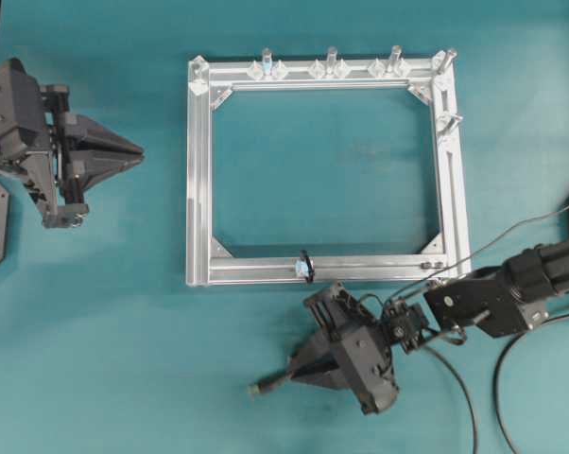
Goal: Insert the wire through the string loop located in the center.
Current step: 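Lift the USB cable with the right gripper, connector pointing forward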
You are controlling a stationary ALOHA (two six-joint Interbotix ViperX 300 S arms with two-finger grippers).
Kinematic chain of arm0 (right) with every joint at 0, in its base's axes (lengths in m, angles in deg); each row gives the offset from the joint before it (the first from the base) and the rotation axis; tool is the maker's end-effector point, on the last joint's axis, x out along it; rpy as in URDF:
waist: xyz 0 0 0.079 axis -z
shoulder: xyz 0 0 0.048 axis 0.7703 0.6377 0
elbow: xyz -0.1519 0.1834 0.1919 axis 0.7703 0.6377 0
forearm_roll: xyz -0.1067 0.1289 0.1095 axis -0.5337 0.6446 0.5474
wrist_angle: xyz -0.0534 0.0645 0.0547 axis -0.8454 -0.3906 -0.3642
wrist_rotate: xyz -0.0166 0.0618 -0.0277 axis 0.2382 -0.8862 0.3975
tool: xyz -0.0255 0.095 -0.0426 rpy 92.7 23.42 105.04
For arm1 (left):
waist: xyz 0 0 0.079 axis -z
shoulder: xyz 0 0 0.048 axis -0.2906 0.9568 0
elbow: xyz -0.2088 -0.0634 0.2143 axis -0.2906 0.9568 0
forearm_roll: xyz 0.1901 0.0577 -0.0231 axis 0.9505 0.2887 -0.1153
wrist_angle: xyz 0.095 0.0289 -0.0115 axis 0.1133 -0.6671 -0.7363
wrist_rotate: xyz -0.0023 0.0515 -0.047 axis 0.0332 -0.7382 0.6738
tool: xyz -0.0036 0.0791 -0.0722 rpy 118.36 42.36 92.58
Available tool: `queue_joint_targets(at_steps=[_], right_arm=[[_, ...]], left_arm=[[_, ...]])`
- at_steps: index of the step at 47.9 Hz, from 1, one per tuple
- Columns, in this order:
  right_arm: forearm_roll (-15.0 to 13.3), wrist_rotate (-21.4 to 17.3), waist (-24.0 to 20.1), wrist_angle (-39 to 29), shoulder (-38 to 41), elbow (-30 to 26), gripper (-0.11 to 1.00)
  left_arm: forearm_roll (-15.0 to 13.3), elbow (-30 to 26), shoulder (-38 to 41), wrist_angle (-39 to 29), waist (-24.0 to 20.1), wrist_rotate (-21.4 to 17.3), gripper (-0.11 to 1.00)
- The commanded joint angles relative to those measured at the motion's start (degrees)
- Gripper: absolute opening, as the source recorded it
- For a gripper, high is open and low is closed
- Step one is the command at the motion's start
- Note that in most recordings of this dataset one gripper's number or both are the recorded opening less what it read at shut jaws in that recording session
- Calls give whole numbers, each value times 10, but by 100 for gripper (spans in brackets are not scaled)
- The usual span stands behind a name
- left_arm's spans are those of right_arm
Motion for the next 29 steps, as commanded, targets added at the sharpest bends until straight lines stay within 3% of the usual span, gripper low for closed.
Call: queue_joint_targets(at_steps=[1,3,29], right_arm=[[-1,-1,4,-16,-7,-8,11],[-1,-2,4,-21,-8,-10,7],[-1,-2,4,-28,-9,-25,7]], left_arm=[[2,-7,0,3,2,1,17],[2,-7,0,3,2,1,17],[2,-6,-1,3,5,0,17]])
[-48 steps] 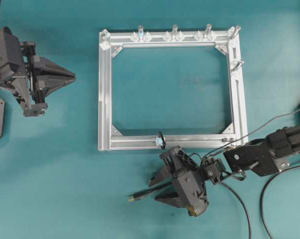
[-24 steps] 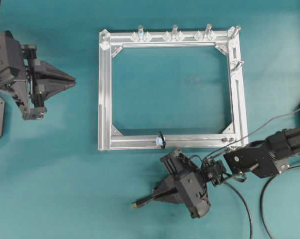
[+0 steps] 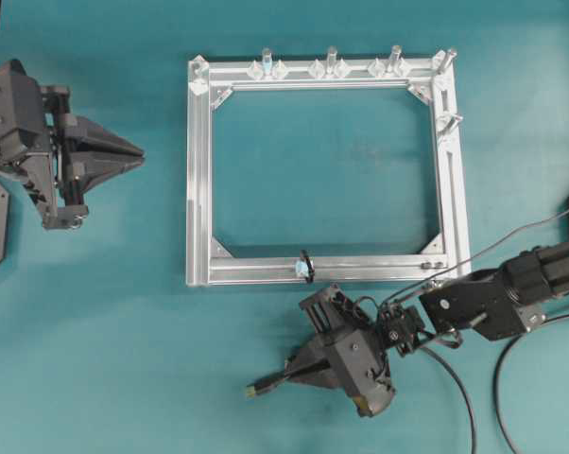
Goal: Insert the wire through the string loop located in the center.
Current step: 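Lift the USB cable with the right gripper, connector pointing forward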
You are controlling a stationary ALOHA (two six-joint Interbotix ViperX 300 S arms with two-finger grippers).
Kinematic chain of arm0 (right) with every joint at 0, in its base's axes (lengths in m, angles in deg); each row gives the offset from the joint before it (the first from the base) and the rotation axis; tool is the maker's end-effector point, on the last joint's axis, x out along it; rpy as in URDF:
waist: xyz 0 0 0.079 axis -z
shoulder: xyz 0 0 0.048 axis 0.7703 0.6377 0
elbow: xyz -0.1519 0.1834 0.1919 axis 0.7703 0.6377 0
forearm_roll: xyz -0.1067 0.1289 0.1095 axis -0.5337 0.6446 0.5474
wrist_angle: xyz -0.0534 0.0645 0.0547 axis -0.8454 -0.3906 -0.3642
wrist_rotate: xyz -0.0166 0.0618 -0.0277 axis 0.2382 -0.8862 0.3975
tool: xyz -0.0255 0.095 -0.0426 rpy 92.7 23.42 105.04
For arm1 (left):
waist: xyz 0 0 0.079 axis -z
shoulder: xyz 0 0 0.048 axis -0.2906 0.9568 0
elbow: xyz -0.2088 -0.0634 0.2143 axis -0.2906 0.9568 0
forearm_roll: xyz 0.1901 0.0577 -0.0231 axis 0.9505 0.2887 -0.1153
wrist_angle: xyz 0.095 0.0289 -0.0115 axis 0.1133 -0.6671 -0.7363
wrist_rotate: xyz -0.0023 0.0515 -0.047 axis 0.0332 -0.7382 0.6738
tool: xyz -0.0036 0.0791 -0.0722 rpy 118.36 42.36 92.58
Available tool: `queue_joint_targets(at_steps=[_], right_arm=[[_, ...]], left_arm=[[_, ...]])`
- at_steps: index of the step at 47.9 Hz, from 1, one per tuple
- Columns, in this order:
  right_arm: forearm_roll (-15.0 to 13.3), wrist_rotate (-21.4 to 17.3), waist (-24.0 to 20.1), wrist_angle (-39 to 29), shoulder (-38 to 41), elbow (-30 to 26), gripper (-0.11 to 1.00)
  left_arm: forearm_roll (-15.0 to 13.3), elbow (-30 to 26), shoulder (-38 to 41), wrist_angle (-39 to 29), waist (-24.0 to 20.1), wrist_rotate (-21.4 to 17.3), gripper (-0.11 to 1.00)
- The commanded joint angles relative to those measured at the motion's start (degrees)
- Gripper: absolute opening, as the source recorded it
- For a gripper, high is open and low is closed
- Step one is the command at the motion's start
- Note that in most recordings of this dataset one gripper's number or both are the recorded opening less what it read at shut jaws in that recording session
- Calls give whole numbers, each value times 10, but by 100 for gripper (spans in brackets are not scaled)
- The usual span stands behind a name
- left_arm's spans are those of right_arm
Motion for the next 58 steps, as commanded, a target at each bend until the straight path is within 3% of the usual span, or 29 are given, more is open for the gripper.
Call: queue_joint_targets(at_steps=[1,58], right_arm=[[0,0,3,-1,-9,-9,7],[0,0,3,-115,-136,1,7]], left_arm=[[2,-6,-1,3,2,1,17],[2,-16,-1,3,3,2,17]])
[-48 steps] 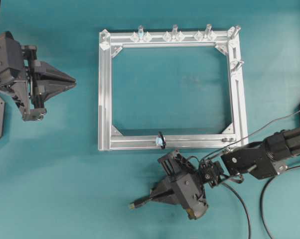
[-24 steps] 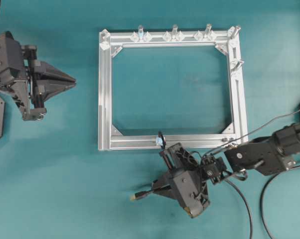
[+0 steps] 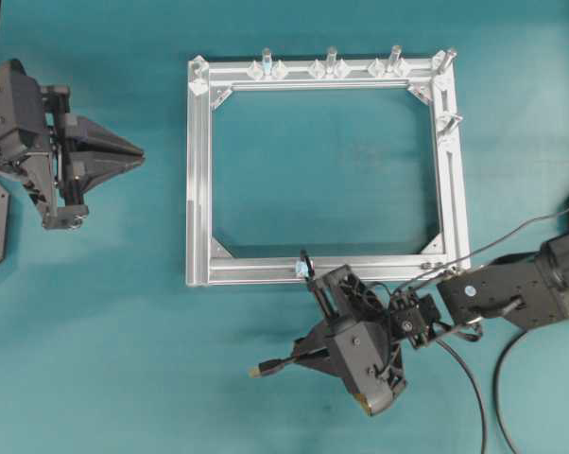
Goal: Insert the wire through the string loop located in the center.
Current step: 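Lift the USB cable with the right gripper, connector pointing forward, then move the right gripper right and align the connector with the zip-tie loop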
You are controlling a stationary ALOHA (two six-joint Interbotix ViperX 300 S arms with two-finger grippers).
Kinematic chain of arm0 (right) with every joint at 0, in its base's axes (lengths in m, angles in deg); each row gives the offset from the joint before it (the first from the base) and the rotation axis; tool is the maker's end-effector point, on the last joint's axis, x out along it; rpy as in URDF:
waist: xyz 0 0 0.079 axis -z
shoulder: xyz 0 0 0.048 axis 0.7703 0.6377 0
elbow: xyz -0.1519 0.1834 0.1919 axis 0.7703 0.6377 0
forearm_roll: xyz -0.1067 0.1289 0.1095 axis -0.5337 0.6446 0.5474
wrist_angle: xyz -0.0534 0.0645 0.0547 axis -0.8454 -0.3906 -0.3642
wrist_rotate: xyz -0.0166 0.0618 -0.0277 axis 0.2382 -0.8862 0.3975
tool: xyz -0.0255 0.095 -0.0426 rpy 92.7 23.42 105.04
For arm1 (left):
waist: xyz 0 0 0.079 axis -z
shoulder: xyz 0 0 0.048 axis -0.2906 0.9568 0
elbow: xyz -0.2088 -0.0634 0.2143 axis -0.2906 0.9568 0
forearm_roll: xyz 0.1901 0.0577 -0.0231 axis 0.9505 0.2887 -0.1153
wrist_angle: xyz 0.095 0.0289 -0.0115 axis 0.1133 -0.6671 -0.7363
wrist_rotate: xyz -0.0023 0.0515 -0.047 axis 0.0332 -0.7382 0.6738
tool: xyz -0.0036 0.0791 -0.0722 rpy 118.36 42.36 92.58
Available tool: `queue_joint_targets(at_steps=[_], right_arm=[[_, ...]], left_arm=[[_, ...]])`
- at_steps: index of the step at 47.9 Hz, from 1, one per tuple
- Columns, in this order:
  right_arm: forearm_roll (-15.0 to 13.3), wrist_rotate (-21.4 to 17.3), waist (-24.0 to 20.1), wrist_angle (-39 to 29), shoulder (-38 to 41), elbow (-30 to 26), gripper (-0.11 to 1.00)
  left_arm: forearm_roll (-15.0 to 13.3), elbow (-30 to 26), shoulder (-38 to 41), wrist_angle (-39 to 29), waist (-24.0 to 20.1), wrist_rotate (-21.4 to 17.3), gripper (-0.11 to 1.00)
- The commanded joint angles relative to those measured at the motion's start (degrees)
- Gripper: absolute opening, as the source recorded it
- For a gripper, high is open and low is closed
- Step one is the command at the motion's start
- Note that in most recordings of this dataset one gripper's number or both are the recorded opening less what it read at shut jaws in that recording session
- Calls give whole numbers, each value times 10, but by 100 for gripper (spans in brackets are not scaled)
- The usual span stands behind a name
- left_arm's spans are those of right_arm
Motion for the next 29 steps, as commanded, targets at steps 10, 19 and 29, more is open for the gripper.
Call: queue_joint_targets(at_steps=[10,19,29], right_arm=[[0,0,-2,-11,-28,-6,7],[1,0,1,-11,-29,0,7],[1,0,6,-11,-45,18,7]], left_arm=[[2,-17,-1,3,5,1,17],[2,-16,-1,3,11,2,17],[2,-13,0,3,11,1,17]])
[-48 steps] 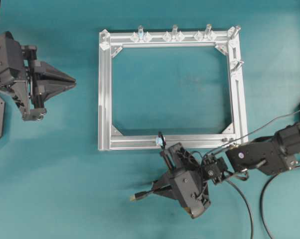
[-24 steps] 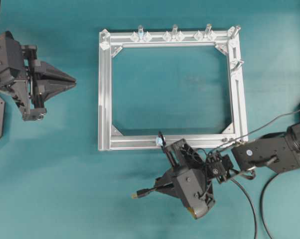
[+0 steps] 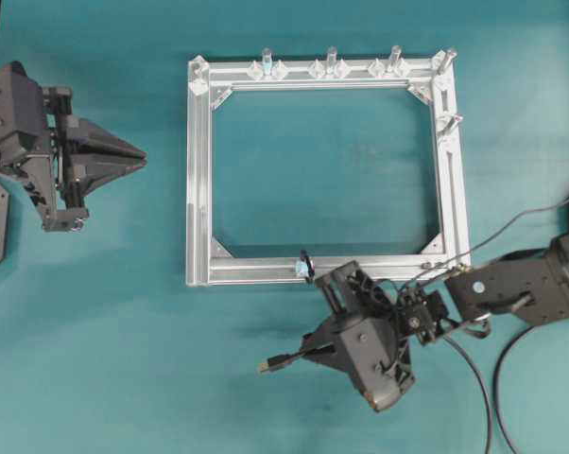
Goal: Insert the wire through the string loop located in the center.
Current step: 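Move the right gripper right and align the connector with the zip-tie loop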
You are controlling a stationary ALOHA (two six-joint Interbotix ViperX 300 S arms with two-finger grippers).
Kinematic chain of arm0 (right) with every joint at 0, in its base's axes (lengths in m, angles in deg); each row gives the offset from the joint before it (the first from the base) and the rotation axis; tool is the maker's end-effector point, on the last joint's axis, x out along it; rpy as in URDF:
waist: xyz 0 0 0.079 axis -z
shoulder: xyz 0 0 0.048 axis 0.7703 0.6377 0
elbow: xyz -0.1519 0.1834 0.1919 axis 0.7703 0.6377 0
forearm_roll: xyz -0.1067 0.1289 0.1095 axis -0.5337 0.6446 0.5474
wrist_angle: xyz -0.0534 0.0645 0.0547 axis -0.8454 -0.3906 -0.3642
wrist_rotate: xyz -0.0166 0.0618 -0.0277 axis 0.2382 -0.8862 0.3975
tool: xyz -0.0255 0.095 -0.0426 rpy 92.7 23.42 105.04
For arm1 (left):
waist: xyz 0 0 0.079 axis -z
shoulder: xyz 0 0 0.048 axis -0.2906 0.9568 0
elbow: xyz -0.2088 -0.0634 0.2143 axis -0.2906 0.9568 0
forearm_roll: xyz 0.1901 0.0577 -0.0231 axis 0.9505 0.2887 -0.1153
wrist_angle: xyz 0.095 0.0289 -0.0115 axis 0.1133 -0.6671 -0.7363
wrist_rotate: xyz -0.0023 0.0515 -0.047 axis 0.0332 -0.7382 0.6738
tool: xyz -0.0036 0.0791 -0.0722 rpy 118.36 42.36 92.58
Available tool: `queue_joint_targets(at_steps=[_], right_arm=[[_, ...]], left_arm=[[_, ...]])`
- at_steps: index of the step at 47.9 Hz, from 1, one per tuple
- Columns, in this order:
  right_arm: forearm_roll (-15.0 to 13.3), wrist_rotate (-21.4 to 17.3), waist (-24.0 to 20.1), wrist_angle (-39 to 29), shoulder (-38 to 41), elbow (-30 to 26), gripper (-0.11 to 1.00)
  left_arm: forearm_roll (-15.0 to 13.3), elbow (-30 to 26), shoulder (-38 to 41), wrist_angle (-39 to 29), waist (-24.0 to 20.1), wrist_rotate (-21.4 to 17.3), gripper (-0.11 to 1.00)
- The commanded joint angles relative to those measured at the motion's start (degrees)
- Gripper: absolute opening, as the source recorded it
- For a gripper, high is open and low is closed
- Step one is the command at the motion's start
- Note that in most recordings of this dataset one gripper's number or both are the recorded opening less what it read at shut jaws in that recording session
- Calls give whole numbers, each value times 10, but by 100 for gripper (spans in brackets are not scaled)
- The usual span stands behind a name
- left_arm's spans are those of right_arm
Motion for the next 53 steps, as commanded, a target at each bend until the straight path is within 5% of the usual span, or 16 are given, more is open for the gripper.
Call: queue_joint_targets(at_steps=[1,53], right_arm=[[-1,-1,4,3,-30,3,7],[0,-1,110,-62,-209,172,7]], left_arm=[[2,-8,-1,3,2,2,17],[2,-7,-1,4,2,1,17]])
